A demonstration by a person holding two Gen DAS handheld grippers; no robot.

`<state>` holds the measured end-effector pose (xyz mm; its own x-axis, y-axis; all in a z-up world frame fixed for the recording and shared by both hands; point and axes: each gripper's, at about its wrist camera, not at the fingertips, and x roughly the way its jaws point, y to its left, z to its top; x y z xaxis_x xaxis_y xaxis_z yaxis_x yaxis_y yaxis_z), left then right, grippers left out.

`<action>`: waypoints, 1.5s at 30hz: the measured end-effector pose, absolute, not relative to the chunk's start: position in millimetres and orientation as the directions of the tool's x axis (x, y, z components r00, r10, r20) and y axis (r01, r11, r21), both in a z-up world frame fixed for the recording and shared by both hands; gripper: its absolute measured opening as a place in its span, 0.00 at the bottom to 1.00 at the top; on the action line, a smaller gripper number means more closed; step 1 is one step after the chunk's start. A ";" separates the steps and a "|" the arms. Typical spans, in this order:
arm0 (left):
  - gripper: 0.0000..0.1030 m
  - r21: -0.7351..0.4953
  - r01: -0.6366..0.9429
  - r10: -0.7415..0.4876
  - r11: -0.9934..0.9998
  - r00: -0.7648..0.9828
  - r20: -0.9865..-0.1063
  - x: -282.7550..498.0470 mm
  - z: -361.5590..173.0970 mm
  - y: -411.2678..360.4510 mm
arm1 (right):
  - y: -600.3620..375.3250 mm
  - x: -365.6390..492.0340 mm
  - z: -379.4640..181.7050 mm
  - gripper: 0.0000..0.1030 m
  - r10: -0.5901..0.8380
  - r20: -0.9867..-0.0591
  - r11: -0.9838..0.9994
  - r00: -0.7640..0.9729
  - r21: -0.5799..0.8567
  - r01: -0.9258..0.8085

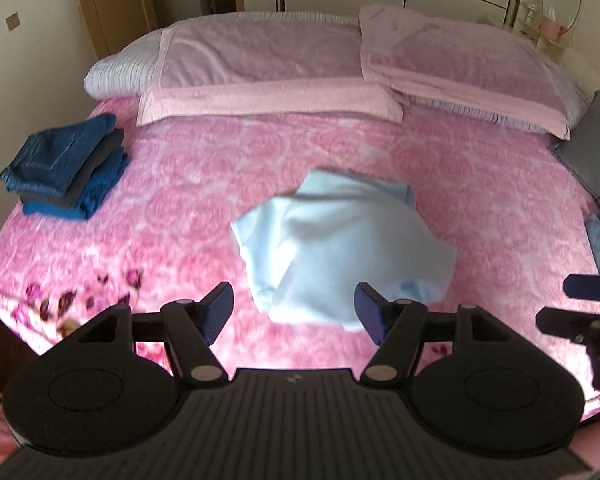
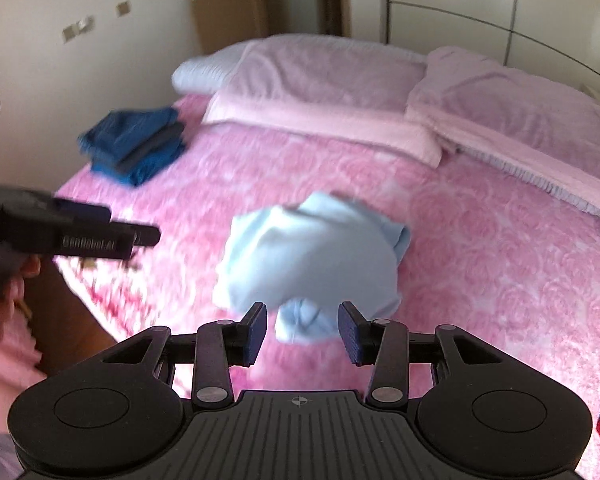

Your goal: Fold clothes

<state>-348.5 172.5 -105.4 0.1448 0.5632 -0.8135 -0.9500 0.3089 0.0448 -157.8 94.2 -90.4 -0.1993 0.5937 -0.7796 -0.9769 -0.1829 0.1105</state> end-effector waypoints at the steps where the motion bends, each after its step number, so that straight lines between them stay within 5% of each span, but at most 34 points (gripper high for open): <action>1: 0.62 0.048 -0.951 0.562 0.307 0.140 -0.815 -348.2 -106.1 163.4 | 87.2 -157.6 -94.5 0.42 0.585 -0.786 -0.185 -0.198 0.109 -0.977; 22: 0.62 0.104 -0.946 0.573 0.308 0.097 -0.814 -341.7 -95.8 36.0 | -24.5 -161.2 -111.8 0.42 0.564 -0.802 -0.236 -0.198 0.073 -0.969; 45: 0.62 0.096 -0.912 0.577 0.398 0.168 -0.800 -425.8 -123.3 169.0 | 79.1 -193.7 -134.6 0.42 0.634 -0.772 -0.089 -0.031 -0.033 -0.996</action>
<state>-425.8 169.0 -123.3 0.1676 0.5768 -0.7995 -0.9125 0.3977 0.0957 -193.7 79.1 -134.6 -0.0311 0.6343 -0.7725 -0.9955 -0.0888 -0.0329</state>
